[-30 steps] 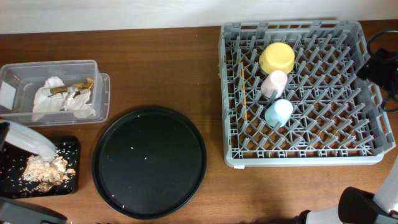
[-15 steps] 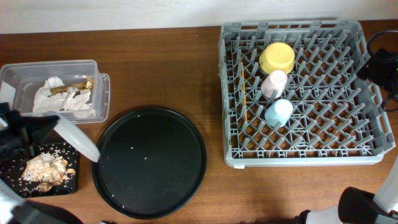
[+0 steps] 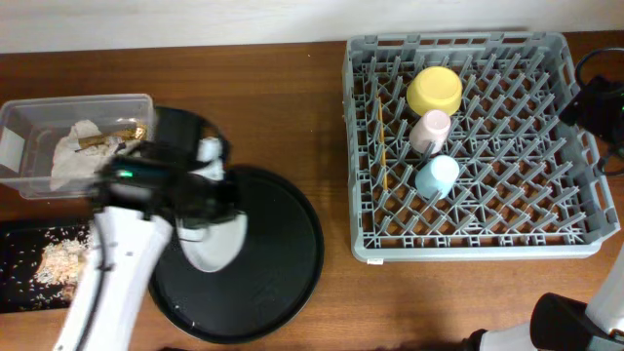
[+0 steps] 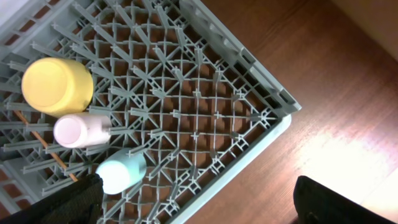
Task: Sort waste into correct bins and load items into the dishwasher rack
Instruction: 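Set the empty white plate back on the round black tray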
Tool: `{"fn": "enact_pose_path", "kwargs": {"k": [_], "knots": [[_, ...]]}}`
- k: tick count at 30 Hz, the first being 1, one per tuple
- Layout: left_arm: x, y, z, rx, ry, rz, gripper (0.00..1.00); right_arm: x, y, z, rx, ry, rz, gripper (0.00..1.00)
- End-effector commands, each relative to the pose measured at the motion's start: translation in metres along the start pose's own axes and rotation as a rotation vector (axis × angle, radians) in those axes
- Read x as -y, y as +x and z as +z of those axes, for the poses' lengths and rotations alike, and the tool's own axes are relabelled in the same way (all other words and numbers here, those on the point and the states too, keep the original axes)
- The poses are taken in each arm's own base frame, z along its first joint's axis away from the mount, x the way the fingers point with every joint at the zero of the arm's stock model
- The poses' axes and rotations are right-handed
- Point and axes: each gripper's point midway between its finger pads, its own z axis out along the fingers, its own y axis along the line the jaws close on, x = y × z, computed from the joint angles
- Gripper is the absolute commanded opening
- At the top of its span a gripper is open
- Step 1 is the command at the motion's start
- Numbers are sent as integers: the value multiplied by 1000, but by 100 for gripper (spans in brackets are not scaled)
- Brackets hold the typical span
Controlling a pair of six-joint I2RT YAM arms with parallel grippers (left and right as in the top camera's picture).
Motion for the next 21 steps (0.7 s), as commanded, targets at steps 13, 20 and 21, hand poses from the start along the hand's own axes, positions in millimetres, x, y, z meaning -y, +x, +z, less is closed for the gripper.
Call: {"fn": "enact_pose_path", "kwargs": {"k": [13, 20, 21], "knots": [[6, 2, 65, 117, -82, 85, 82, 1, 0, 0, -2, 4, 7, 98], [-134, -31, -101, 464, -401, -355, 99, 1, 0, 0, -1, 4, 7, 98], [-151, -18, -108, 451, -423, -427, 99, 1, 0, 0, -2, 4, 7, 98]]}}
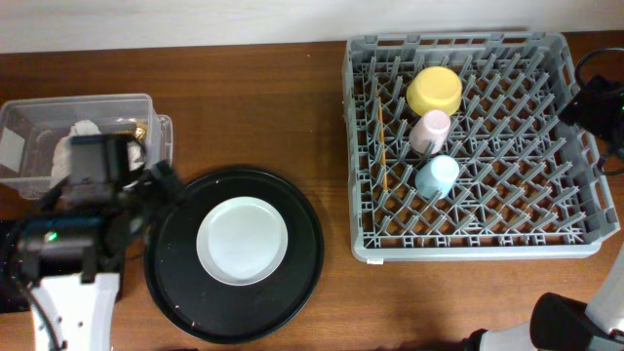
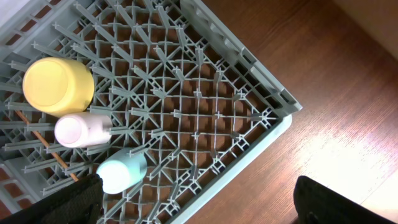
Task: Sort waste into correct bins and load items into the dishwasher rack
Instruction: 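Set the empty white plate back on the round black tray, then move the right gripper from the rack toward the white plate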
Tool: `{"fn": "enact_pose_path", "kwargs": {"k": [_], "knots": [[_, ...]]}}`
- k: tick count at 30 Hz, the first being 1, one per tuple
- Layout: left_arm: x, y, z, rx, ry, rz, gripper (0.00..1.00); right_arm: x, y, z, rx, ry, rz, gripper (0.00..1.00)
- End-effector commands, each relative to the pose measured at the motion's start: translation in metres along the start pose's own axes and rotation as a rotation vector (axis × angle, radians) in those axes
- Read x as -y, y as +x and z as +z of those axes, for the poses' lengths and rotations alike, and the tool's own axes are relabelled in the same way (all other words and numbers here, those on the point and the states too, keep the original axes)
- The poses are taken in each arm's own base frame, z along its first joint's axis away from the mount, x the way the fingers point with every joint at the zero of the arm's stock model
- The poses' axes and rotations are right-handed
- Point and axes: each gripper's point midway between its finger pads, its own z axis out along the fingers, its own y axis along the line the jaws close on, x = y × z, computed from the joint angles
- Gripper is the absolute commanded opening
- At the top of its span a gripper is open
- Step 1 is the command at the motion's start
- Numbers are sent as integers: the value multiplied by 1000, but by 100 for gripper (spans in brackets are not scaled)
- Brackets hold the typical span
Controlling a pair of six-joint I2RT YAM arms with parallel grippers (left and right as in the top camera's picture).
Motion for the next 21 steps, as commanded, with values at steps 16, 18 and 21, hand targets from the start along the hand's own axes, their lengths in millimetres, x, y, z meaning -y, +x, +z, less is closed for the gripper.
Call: {"fn": "enact_pose_path", "kwargs": {"k": [16, 18, 21], "knots": [[-62, 29, -13, -140, -127, -163, 99, -175, 163, -38, -453, -682, -590, 98], [-62, 29, -13, -140, -127, -163, 99, -206, 206, -27, -477, -704, -733, 98], [-62, 29, -13, -140, -127, -163, 99, -254, 289, 2, -534, -748, -863, 98]]}}
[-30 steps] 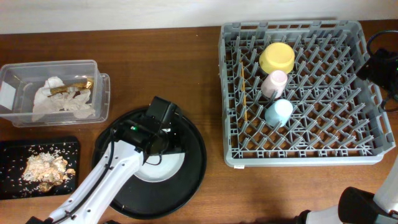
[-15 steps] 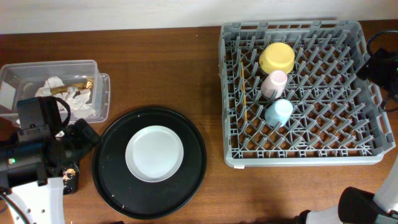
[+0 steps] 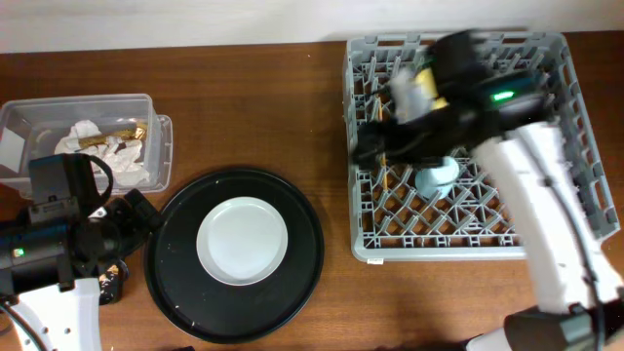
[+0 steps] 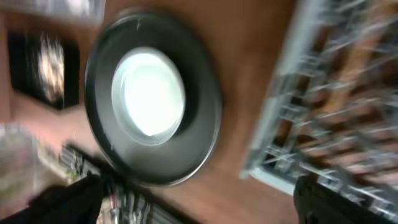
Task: Sort waste into correct bins and load items into the dishwasher rack
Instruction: 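Move the right gripper from the rack toward the white plate, then grasp the white plate rim with the right gripper and lift it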
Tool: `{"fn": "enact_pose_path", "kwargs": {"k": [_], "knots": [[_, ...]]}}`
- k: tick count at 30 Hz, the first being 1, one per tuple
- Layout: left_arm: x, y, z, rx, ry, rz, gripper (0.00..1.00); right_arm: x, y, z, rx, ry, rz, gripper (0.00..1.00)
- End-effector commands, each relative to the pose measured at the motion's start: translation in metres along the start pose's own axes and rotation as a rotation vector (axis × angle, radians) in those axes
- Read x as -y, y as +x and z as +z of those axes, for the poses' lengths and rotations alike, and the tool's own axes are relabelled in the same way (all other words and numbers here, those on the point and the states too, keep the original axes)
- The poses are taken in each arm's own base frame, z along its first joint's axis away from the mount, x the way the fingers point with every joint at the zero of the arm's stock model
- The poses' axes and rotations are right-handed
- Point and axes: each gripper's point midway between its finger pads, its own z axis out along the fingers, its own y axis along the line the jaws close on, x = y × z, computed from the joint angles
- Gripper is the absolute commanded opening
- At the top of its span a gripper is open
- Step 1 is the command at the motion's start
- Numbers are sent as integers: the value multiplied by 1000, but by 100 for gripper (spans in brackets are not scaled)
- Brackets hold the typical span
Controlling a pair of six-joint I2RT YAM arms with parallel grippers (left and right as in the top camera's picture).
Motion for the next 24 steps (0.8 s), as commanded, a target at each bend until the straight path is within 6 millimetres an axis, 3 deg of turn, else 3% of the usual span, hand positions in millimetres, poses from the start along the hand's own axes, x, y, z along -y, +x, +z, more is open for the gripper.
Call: {"fn": "enact_pose_path", "kwargs": {"k": [1, 2, 3, 5, 7, 11, 14, 17, 19, 22, 24], "knots": [[0, -1, -2, 7, 6, 4, 99, -25, 16, 75, -73, -22, -41, 100], [0, -1, -2, 7, 6, 4, 99, -33, 20, 101, -81, -34, -31, 85], [0, -1, -2, 7, 6, 4, 99, -38, 22, 117, -86, -41, -21, 76], [0, -1, -2, 7, 6, 4, 99, -48, 31, 153, -105, -47, -37, 71], [0, -1, -2, 7, 6, 4, 99, -41, 39, 176, -122, 38, -4, 60], [0, -1, -2, 7, 6, 4, 99, -39, 64, 234, -197, 127, -25, 66], [0, -1, -2, 7, 6, 4, 99, -27, 76, 263, -253, 160, -20, 66], [0, -1, -2, 7, 6, 4, 99, -14, 88, 281, -300, 194, 48, 65], [0, -1, -2, 7, 6, 4, 99, -16, 90, 283, -304, 195, 41, 57], [0, -1, -2, 7, 6, 4, 99, -17, 90, 284, -298, 197, 70, 28], [0, -1, -2, 7, 6, 4, 99, -20, 86, 284, -284, 191, 85, 22]]}}
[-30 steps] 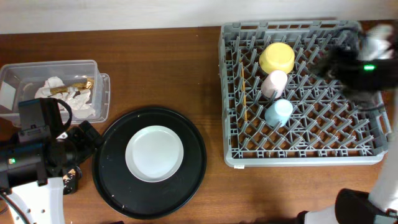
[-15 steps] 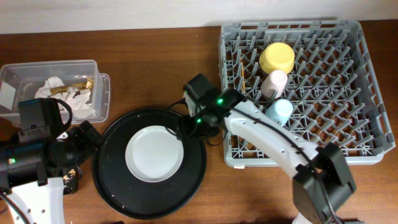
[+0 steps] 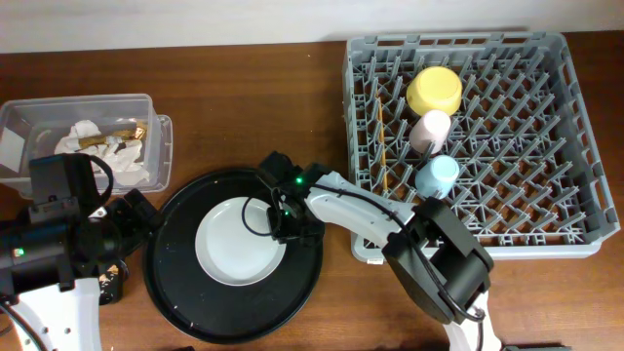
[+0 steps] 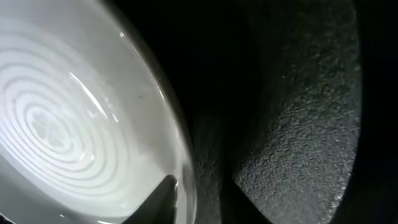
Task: Sort waste into correct bins and load items into the dishwasher rack
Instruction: 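Grasp the white plate rim with the right gripper and lift it, then stand the white plate upright in the left side of the rack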
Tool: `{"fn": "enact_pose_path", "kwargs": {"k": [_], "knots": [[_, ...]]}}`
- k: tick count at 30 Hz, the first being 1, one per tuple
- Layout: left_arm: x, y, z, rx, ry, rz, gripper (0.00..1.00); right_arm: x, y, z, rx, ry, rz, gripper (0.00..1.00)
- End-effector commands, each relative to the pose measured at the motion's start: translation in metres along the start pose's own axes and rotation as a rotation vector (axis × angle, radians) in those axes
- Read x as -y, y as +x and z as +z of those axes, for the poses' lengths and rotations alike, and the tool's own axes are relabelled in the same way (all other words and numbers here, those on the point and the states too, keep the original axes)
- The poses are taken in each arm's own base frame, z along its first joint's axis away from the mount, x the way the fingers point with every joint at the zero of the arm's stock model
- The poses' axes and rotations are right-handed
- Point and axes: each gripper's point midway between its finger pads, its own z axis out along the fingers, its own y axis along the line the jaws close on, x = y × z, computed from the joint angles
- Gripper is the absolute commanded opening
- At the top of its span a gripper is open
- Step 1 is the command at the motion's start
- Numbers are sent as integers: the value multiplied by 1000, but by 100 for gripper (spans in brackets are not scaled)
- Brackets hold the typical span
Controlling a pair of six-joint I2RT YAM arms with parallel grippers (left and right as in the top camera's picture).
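Observation:
A white plate lies in the round black tray. My right gripper is down at the plate's right edge. In the right wrist view the right gripper is shut on the plate's rim, one finger inside and one outside. The grey dishwasher rack holds a yellow cup, a pink cup and a light blue cup. My left arm rests at the lower left; its fingers cannot be made out.
A clear bin with crumpled paper and a gold wrapper stands at the far left. A thin stick lies in the rack's left rows. The right arm stretches from the rack's near-left corner across to the tray.
My right arm was over the rack's left side with open jaws. Now the gripper is down at the white plate's right rim, shut on it. The left arm has not moved.
At first my left arm was over the plate in the tray and the right gripper hung open over the rack's far right. Then the left arm stood back at the left. The right arm was then across the rack, and now grips the plate's rim.

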Motion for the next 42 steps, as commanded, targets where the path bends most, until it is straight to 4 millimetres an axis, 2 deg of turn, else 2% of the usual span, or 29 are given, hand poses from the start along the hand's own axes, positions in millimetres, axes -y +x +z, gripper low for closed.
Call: {"fn": "enact_pose_path", "kwargs": {"k": [1, 3, 4, 6, 8, 10, 12, 13, 14, 15, 16, 17, 18, 21, 24, 28, 34, 39, 42], "knots": [[0, -1, -2, 7, 6, 4, 99, 1, 3, 13, -13, 10, 25, 21], [0, -1, -2, 7, 6, 4, 99, 2, 1, 11, -8, 4, 38, 4], [0, -1, -2, 7, 6, 4, 99, 3, -1, 8, -4, 1, 45, 4], [0, -1, -2, 7, 6, 4, 99, 6, -13, -15, 42, -24, 68, 4], [0, -1, -2, 7, 6, 4, 99, 20, -36, -68, 132, -64, 112, 4], [0, -1, -2, 7, 6, 4, 99, 35, -50, -110, 207, -80, 111, 4], [0, -1, -2, 7, 6, 4, 99, 82, -64, -183, 357, -32, 216, 4], [0, -1, -2, 7, 6, 4, 99, 106, -66, -210, 427, 16, 266, 4], [0, -1, -2, 7, 6, 4, 99, 140, -67, -242, 521, 109, 332, 4], [0, -1, -2, 7, 6, 4, 99, 163, -65, -262, 580, 173, 380, 4], [0, -1, -2, 7, 6, 4, 99, 197, -60, -287, 657, 282, 452, 4], [0, -1, -2, 7, 6, 4, 99, 221, -56, -302, 702, 374, 501, 4], [0, -1, -2, 7, 6, 4, 99, 236, -53, -311, 729, 451, 529, 4], [0, -1, -2, 7, 6, 4, 99, 271, -53, -328, 824, 674, 650, 4], [0, -1, -2, 7, 6, 4, 99, 279, -70, -334, 899, 710, 675, 4], [0, -1, -2, 7, 6, 4, 99, 268, -97, -329, 984, 738, 653, 4], [0, -1, -2, 7, 6, 4, 99, 233, -132, -313, 1143, 890, 591, 4], [0, -1, -2, 7, 6, 4, 99, 222, -142, -288, 1161, 996, 549, 4], [0, -1, -2, 7, 6, 4, 99, 205, -146, -286, 1189, 964, 527, 4]]}}
